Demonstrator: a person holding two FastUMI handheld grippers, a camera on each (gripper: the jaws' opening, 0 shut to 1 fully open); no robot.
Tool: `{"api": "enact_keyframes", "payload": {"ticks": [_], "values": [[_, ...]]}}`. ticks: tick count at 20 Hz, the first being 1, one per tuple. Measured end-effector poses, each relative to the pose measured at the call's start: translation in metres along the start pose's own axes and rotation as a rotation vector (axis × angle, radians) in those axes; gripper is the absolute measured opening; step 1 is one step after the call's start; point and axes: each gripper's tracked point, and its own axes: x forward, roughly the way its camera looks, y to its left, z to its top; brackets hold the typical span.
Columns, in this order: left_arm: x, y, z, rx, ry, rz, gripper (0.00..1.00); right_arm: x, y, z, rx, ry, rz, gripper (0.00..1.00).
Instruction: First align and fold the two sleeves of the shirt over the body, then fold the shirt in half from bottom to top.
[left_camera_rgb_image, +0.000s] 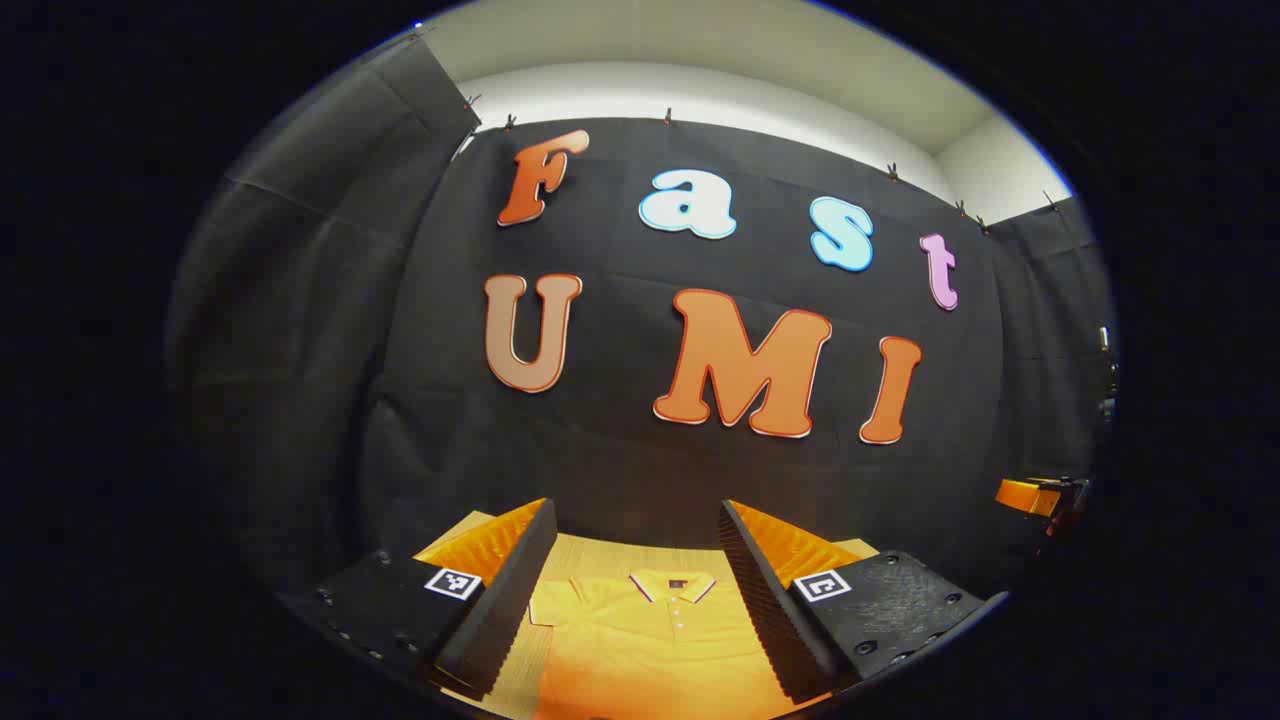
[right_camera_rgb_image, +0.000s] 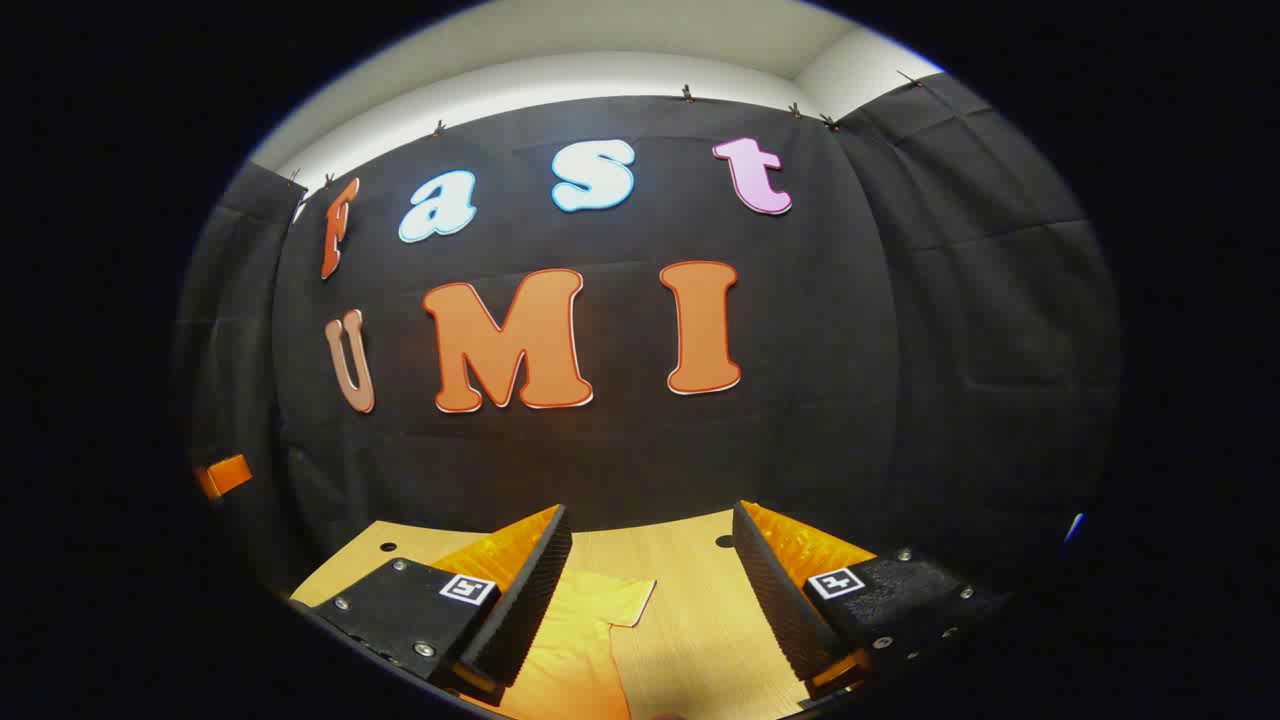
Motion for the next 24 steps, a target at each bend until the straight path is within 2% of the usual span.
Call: {"api": "enact_keyframes", "payload": {"ticks": [4,7,8,10,14,17,18,20,24], "values": [[0.035,0.021,0.008,-0.007,-0.003,-0.016,0.98,0.004,0.010,-0.004,-0.008,0.011,-0.050,0.98],[0.045,0.027,0.012,-0.006,-0.012,-0.037,0.98,0.003,0.022,-0.006,-0.020,0.005,-0.059,0.98],[0.048,0.030,0.016,-0.018,-0.021,-0.037,0.98,0.003,0.025,-0.006,-0.018,0.009,-0.062,1.00],[0.051,0.038,0.022,-0.031,-0.042,-0.018,0.98,0.004,0.028,-0.007,-0.005,0.012,-0.062,0.98],[0.054,0.045,0.030,0.003,-0.068,-0.002,0.98,0.003,0.026,-0.006,-0.008,0.009,-0.073,1.00],[0.059,0.038,0.025,-0.001,-0.070,-0.016,0.95,-0.003,0.021,-0.006,-0.012,0.013,-0.087,0.98],[0.062,0.031,0.021,-0.011,-0.057,-0.032,0.98,-0.004,0.019,-0.004,-0.003,0.010,-0.092,0.98],[0.068,0.015,0.012,-0.012,-0.042,-0.058,0.98,-0.003,0.016,-0.005,0.012,0.030,-0.098,0.98],[0.080,0.001,-0.006,0.055,-0.025,-0.057,0.98,0.000,0.009,-0.002,-0.004,0.025,-0.121,0.98]]}}
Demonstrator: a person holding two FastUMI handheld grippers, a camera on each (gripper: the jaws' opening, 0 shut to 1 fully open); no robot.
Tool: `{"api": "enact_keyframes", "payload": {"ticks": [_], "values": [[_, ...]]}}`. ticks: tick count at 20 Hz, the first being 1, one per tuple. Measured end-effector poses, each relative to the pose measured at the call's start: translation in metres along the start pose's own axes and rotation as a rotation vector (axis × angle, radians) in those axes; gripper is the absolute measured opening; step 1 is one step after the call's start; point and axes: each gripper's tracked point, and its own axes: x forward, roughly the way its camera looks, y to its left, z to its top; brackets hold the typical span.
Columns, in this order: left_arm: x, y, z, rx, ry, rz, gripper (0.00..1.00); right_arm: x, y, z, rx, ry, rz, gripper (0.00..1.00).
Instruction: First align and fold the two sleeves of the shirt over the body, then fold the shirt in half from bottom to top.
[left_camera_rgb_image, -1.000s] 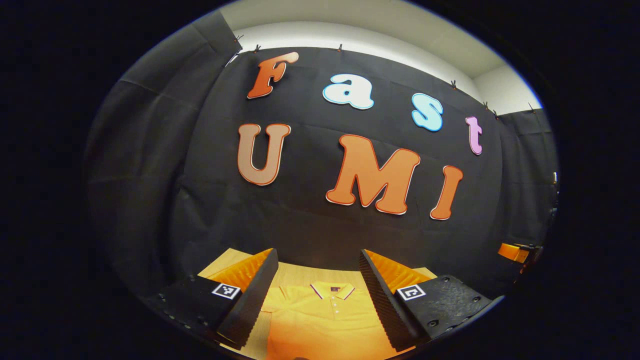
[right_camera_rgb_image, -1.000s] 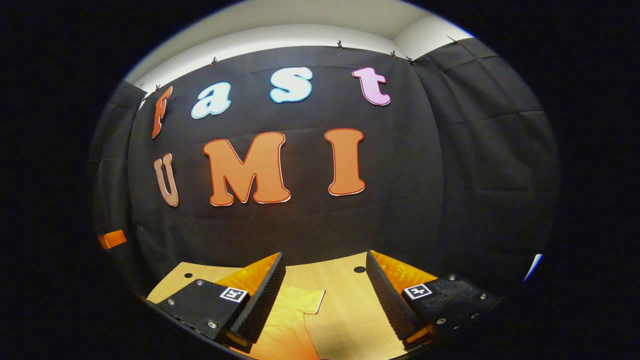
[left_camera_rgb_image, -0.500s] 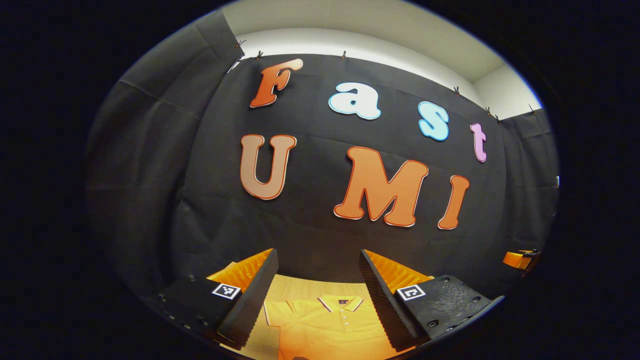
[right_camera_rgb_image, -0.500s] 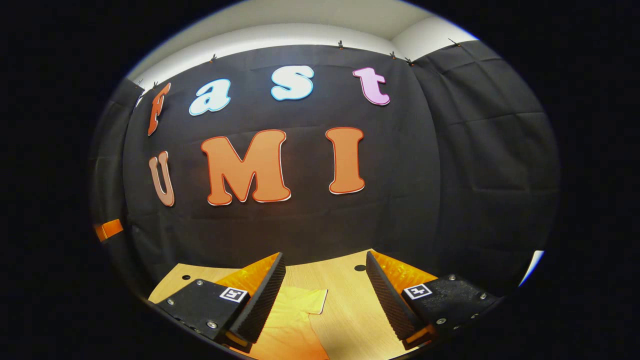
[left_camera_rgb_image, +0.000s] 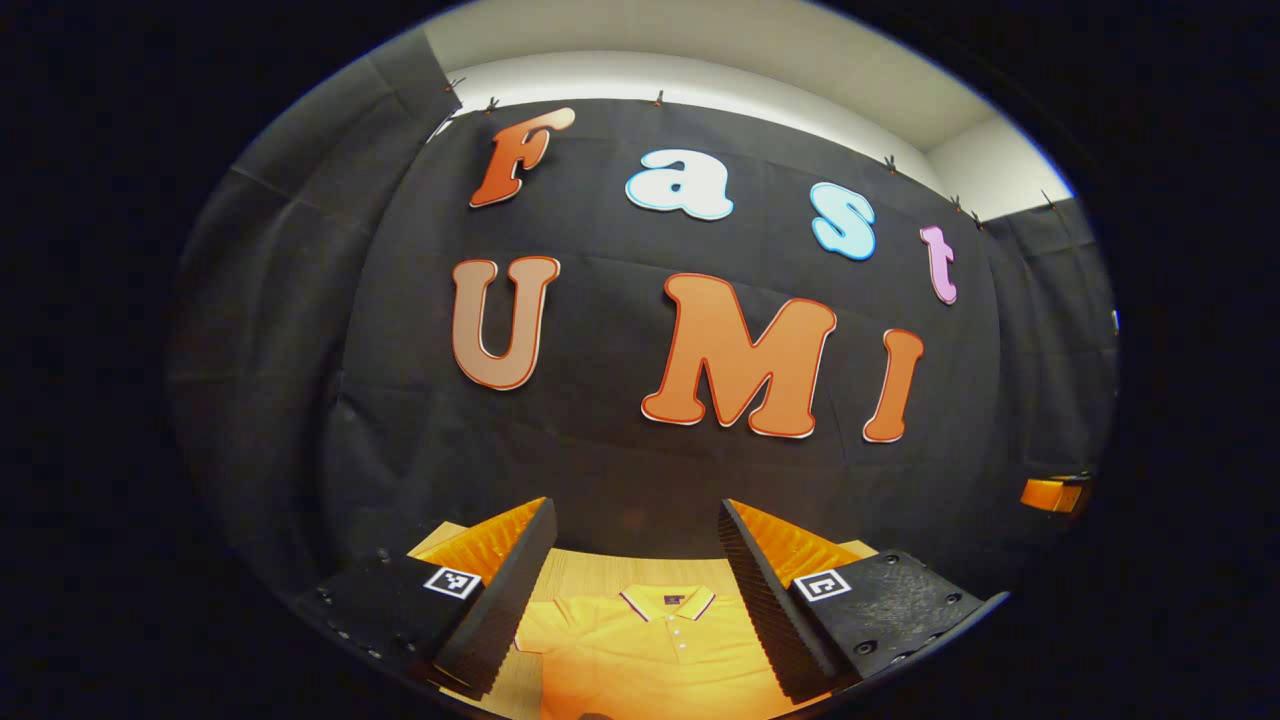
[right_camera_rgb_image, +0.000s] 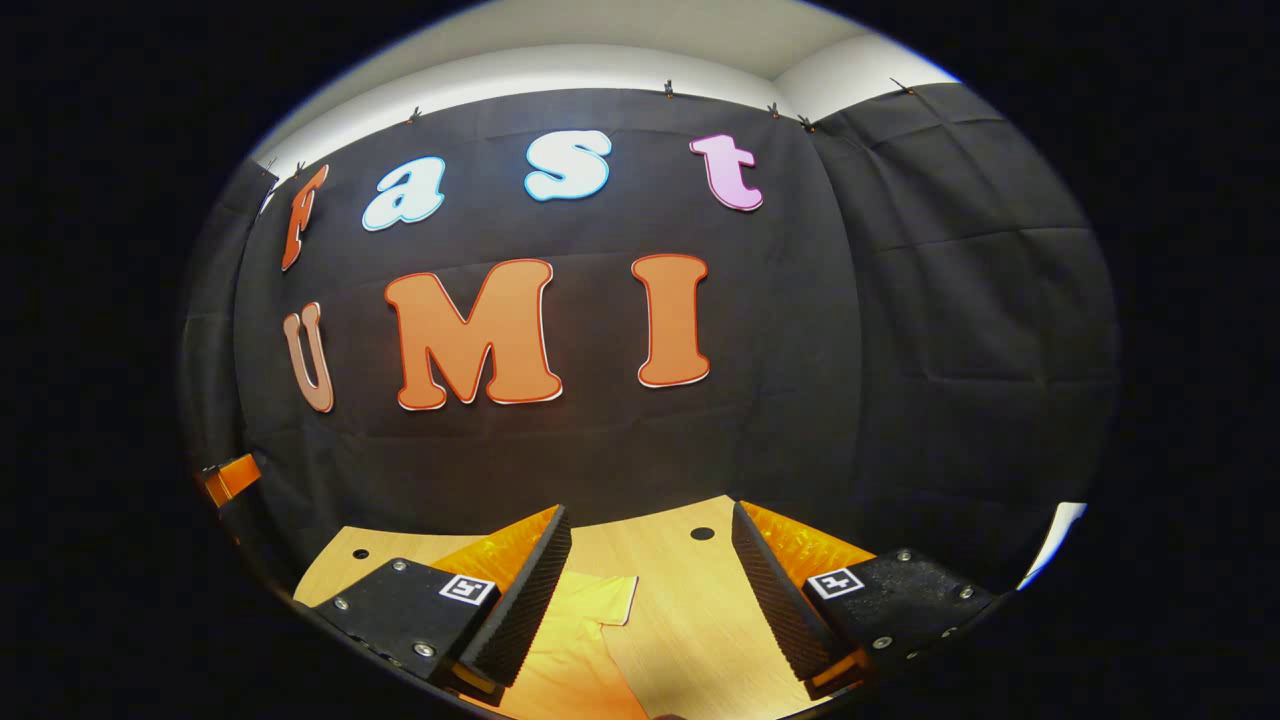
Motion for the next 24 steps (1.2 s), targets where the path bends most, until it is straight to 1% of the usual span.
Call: {"api": "enact_keyframes", "payload": {"ticks": [2,4,7,9,11,12,13,15,16,18,20,21,22,24], "values": [[0.003,-0.005,-0.005,-0.017,0.013,-0.016,0.98,0.006,0.002,-0.007,0.009,0.024,0.010,0.98],[0.005,0.000,-0.002,-0.034,0.012,-0.015,0.97,0.016,0.001,-0.014,0.004,0.051,0.010,0.98],[0.007,0.023,0.002,0.017,-0.021,0.045,0.98,0.045,0.001,-0.032,-0.057,0.093,0.012,0.97],[0.011,0.037,-0.002,0.027,-0.024,0.080,0.97,0.074,0.016,-0.050,-0.033,0.167,0.065,0.98],[0.018,0.041,-0.013,0.008,-0.006,0.076,0.97,0.113,0.038,-0.081,0.000,0.289,0.135,0.98],[0.020,0.046,-0.021,0.002,0.011,0.081,0.98,0.133,0.049,-0.103,0.013,0.367,0.166,0.98],[0.022,0.050,-0.029,-0.002,0.028,0.090,0.98,0.150,0.055,-0.128,0.030,0.473,0.174,0.98],[0.023,0.056,-0.044,-0.012,0.059,0.097,0.98,0.185,0.065,-0.180,0.083,0.670,0.157,0.98],[0.023,0.058,-0.050,-0.011,0.067,0.096,0.98,0.195,0.066,-0.205,0.087,0.773,0.140,0.98],[0.022,0.065,-0.060,-0.002,0.080,0.101,0.98,0.213,0.062,-0.256,0.089,0.942,0.087,0.98],[0.023,0.074,-0.073,-0.003,0.114,0.110,0.98,0.217,0.058,-0.305,0.092,1.112,0.024,0.99],[0.024,0.079,-0.078,-0.009,0.131,0.118,0.98,0.217,0.055,-0.327,0.066,1.154,0.000,0.99],[0.024,0.084,-0.082,-0.013,0.142,0.124,0.98,0.218,0.055,-0.343,0.029,1.176,-0.004,0.99],[0.026,0.096,-0.085,-0.009,0.155,0.137,0.98,0.225,0.063,-0.358,0.026,1.196,-0.006,0.98]]}}
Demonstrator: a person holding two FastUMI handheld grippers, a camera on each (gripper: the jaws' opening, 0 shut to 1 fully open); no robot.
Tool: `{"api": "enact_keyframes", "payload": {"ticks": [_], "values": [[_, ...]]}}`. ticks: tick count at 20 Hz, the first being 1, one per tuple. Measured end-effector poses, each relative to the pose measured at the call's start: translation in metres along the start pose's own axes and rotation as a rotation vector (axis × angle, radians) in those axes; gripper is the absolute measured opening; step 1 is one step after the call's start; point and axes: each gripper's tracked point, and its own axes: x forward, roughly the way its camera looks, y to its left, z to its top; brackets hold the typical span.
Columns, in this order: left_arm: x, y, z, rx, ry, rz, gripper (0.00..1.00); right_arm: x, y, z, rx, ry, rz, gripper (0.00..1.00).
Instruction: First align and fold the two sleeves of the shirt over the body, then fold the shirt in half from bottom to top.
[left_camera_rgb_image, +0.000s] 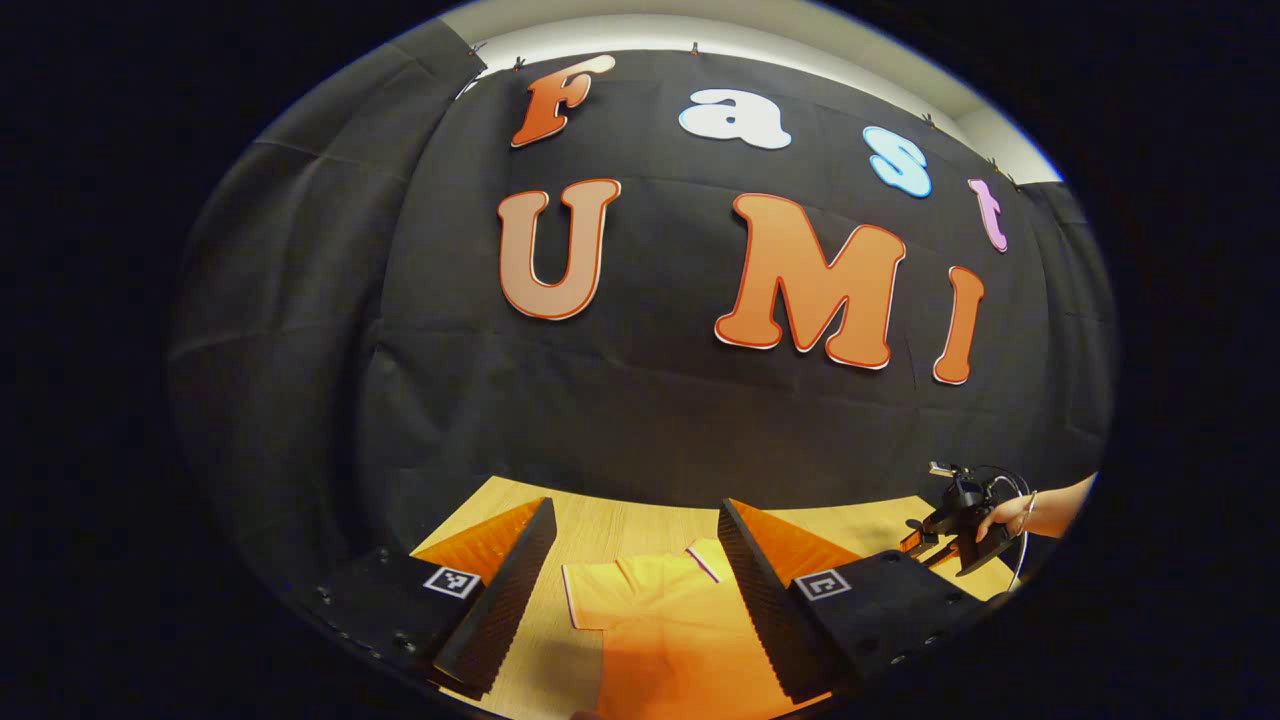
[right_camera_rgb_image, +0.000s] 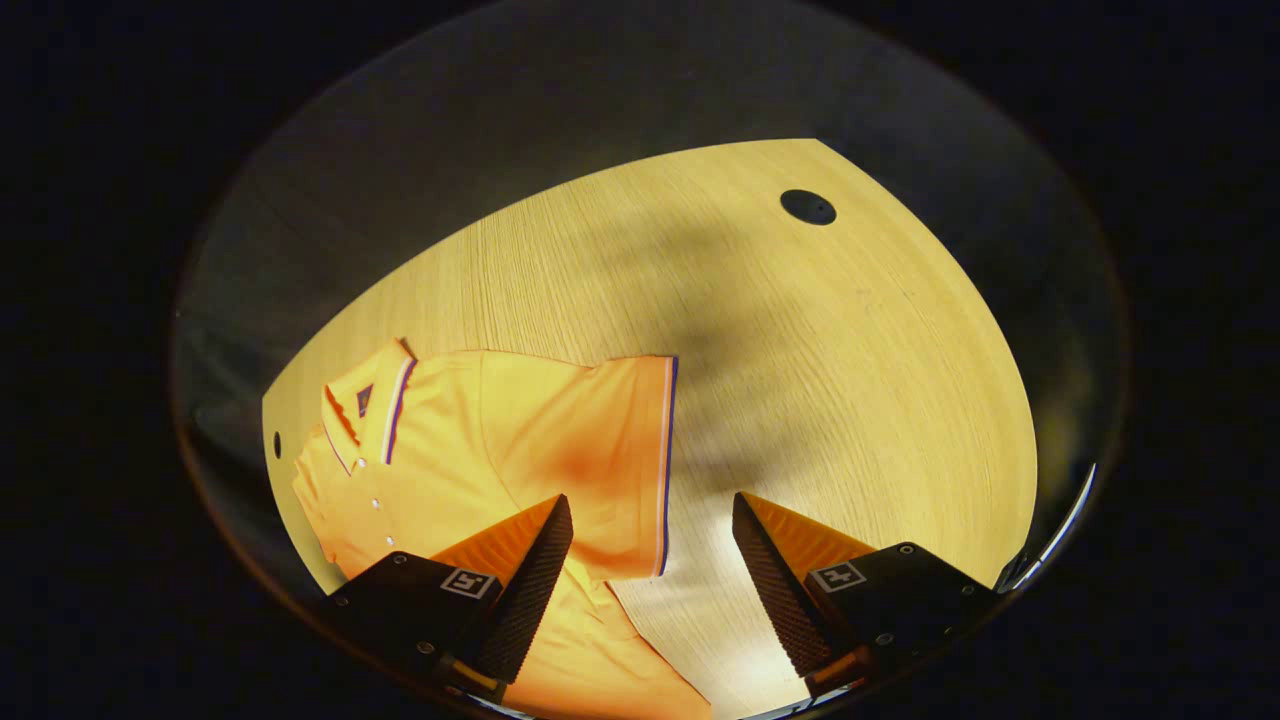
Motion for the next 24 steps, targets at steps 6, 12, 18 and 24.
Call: {"api": "enact_keyframes", "payload": {"ticks": [6,12,18,24], "values": [[0.014,0.017,-0.010,0.008,0.037,0.016,0.98,0.018,0.009,0.006,0.031,0.005,-0.025,0.95],[0.017,0.036,-0.019,0.001,0.052,0.060,0.98,0.031,0.017,0.002,0.024,-0.009,-0.076,0.89],[0.022,0.050,-0.021,-0.015,0.054,0.076,0.98,0.038,0.034,0.004,-0.010,-0.072,-0.111,0.52],[0.019,0.065,-0.024,-0.032,0.065,0.096,0.98,0.034,0.040,0.003,-0.010,-0.134,-0.078,0.06]]}}
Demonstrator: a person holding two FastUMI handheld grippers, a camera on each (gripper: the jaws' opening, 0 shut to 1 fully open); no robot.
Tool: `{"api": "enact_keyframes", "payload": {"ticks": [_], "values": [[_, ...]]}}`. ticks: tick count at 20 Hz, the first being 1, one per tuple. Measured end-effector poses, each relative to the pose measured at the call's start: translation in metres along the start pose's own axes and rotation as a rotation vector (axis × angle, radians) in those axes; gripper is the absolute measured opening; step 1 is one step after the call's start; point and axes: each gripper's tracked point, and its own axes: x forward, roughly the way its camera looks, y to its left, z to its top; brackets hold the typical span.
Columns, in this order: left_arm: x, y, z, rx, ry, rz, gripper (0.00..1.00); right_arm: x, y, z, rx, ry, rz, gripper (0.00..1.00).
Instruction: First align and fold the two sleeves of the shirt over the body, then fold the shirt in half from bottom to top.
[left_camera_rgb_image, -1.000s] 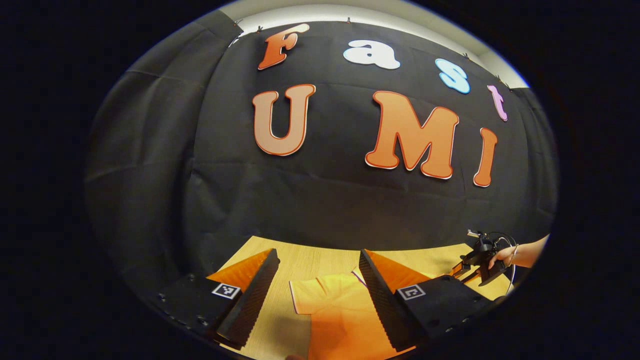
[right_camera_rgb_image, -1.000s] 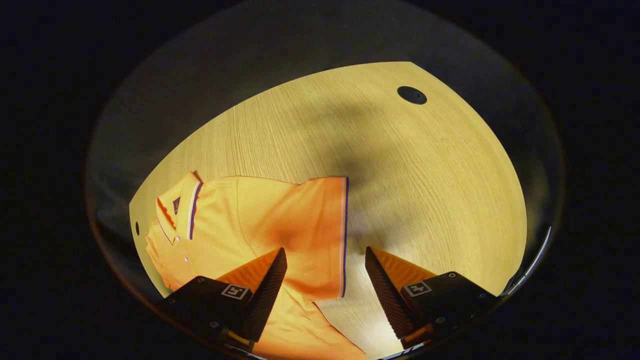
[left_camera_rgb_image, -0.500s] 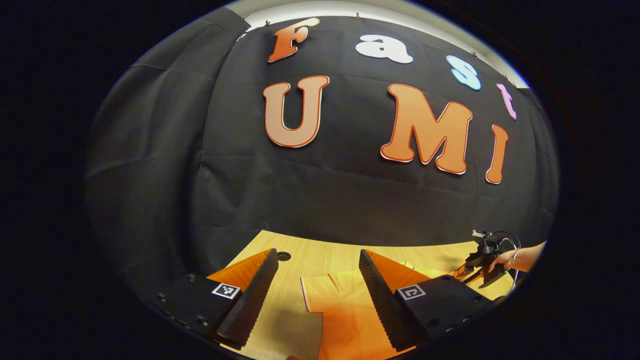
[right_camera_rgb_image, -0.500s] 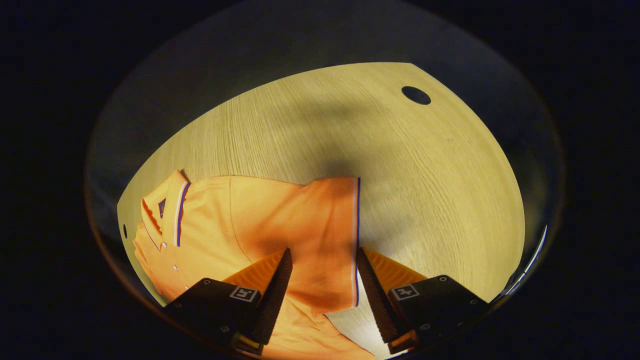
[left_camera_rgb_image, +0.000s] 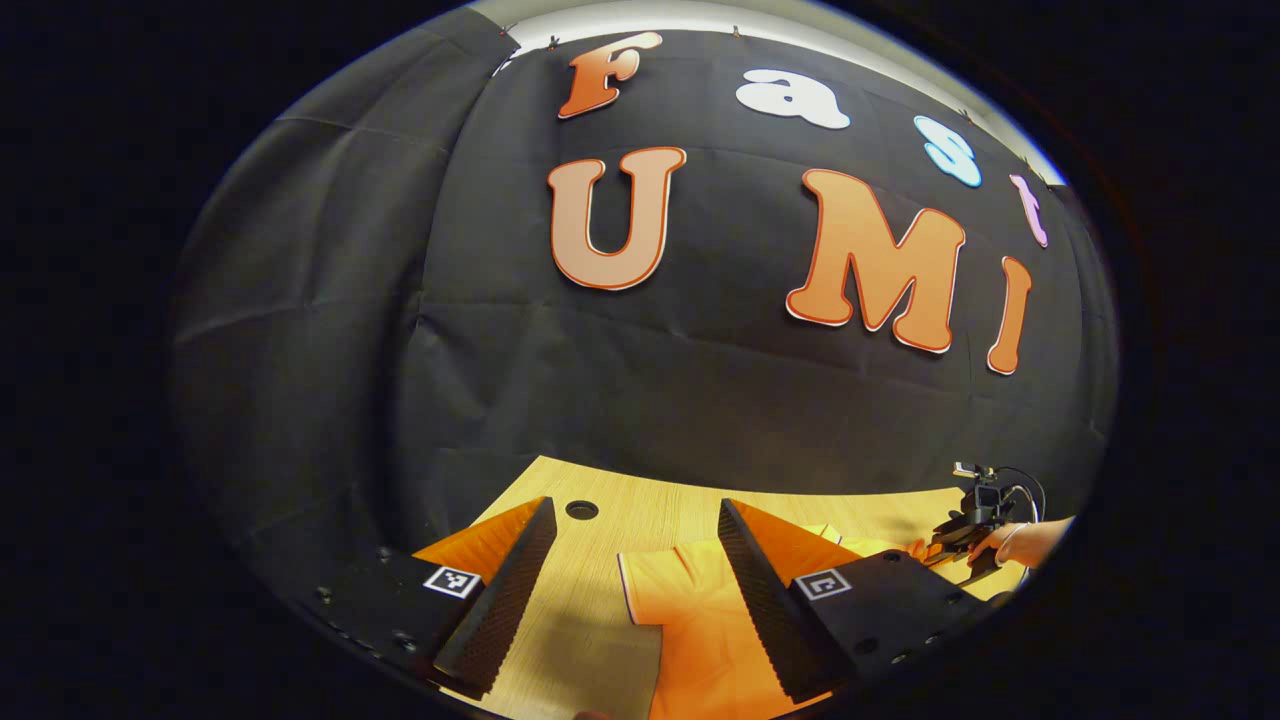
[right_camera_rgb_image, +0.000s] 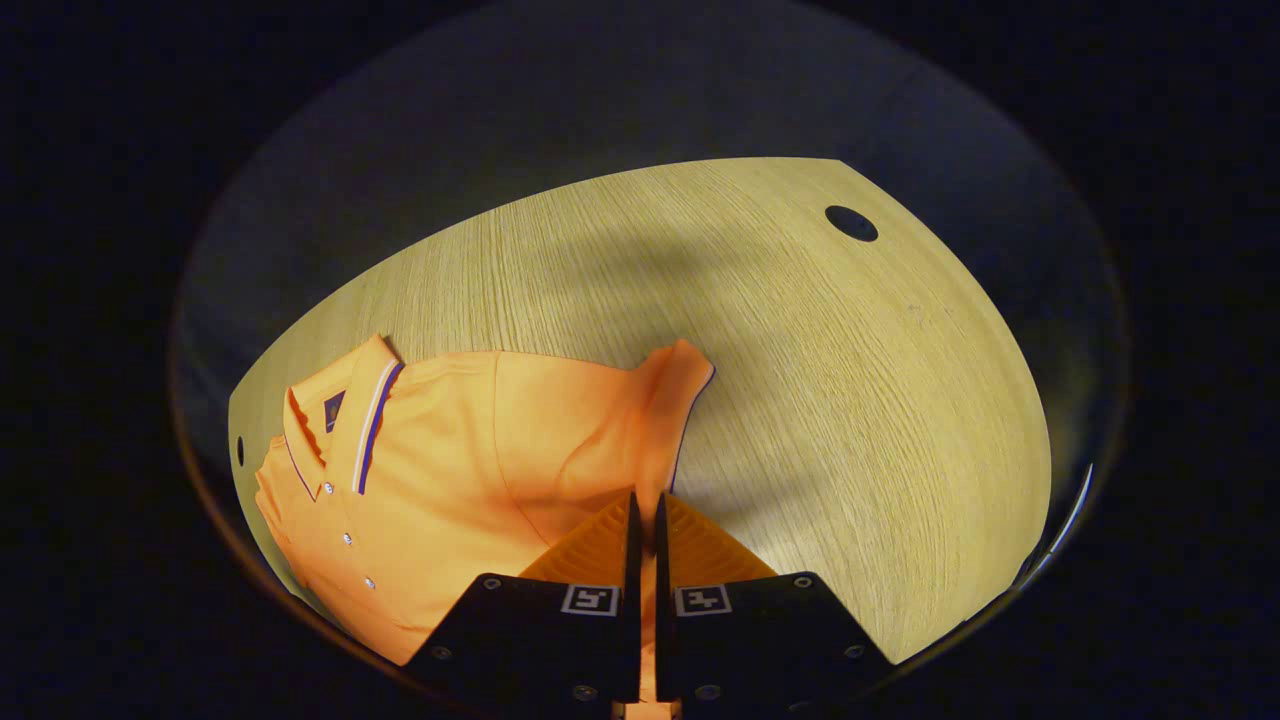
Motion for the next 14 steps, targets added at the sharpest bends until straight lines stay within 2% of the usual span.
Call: {"api": "enact_keyframes", "payload": {"ticks": [6,10,11,14], "values": [[-0.013,0.012,0.010,0.015,-0.019,-0.006,0.98,-0.024,0.010,0.018,0.011,-0.086,0.012,0.06],[-0.018,0.019,0.015,0.012,-0.027,-0.022,0.98,-0.050,0.060,0.021,-0.065,-0.143,0.072,0.06],[-0.020,0.022,0.017,0.008,-0.031,-0.028,0.98,-0.057,0.080,0.016,-0.088,-0.145,0.106,0.06],[-0.027,0.024,0.025,0.000,-0.042,-0.052,0.98,-0.079,0.153,-0.011,-0.137,-0.120,0.320,0.06]]}}
